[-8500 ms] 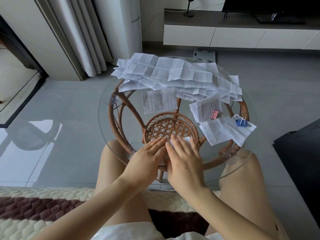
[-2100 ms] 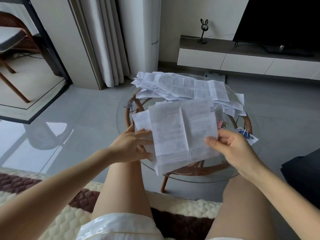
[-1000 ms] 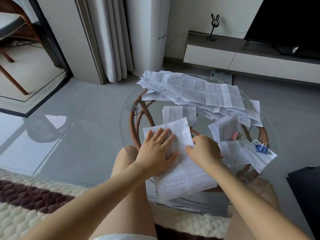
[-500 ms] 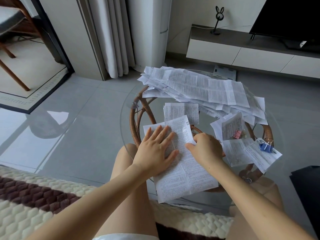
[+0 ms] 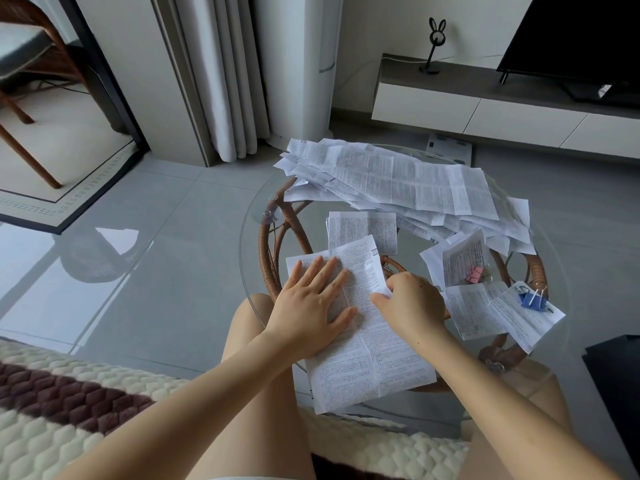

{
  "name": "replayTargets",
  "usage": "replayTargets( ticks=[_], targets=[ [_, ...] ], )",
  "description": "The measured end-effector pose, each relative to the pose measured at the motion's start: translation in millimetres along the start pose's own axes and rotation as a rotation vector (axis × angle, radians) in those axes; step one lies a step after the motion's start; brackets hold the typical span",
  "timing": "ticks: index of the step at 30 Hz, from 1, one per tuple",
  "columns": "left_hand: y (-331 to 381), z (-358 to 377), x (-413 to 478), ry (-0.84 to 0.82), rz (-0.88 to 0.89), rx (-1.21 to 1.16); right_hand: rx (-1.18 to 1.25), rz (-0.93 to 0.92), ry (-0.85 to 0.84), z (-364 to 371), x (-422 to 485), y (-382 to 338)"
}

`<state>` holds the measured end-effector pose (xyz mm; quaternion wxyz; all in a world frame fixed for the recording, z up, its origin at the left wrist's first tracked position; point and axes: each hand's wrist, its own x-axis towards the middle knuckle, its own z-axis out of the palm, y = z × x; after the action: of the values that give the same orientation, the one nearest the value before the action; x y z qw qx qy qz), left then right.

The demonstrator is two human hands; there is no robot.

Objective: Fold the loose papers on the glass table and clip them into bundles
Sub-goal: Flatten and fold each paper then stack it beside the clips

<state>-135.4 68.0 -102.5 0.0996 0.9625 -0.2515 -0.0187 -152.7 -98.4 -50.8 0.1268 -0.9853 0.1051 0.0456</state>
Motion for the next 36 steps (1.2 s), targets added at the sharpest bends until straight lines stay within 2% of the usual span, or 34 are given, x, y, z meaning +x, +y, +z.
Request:
replayTargets(
  ticks=[10,12,15,18,28,30,33,36],
  targets=[
    [1,1,0,-0.010,0.006,0.050,-0.017,-0.006,0.032,2,0,1],
    [1,-1,1,-0.024,0.023,0.063,-0.073,-0.048,0.034,-1,-3,-4],
    [1,-5,2,-0.045,0.052,0.109,-0.058,-0.211,0.087,10,-9,-3],
    [2,-7,2,-0.070,0.060,0.145,-0.093,-0.324,-0.001,25,-22,2],
    [5,-8,3,-0.081,0.082,0.204,-0.190,-0.363,0.086,39,-80,45],
    [4,-7,4,-0.081,0.082,0.215,-0.122,-0.419,0.110,38,-84,47],
    [2,-6,5,-0.084,0.084,0.229,-0.031,-0.603,0.127,42,-88,43],
    [1,-8,5,-0.088,0.089,0.228,-0.140,-0.748,0.090,49,-96,39]
  ],
)
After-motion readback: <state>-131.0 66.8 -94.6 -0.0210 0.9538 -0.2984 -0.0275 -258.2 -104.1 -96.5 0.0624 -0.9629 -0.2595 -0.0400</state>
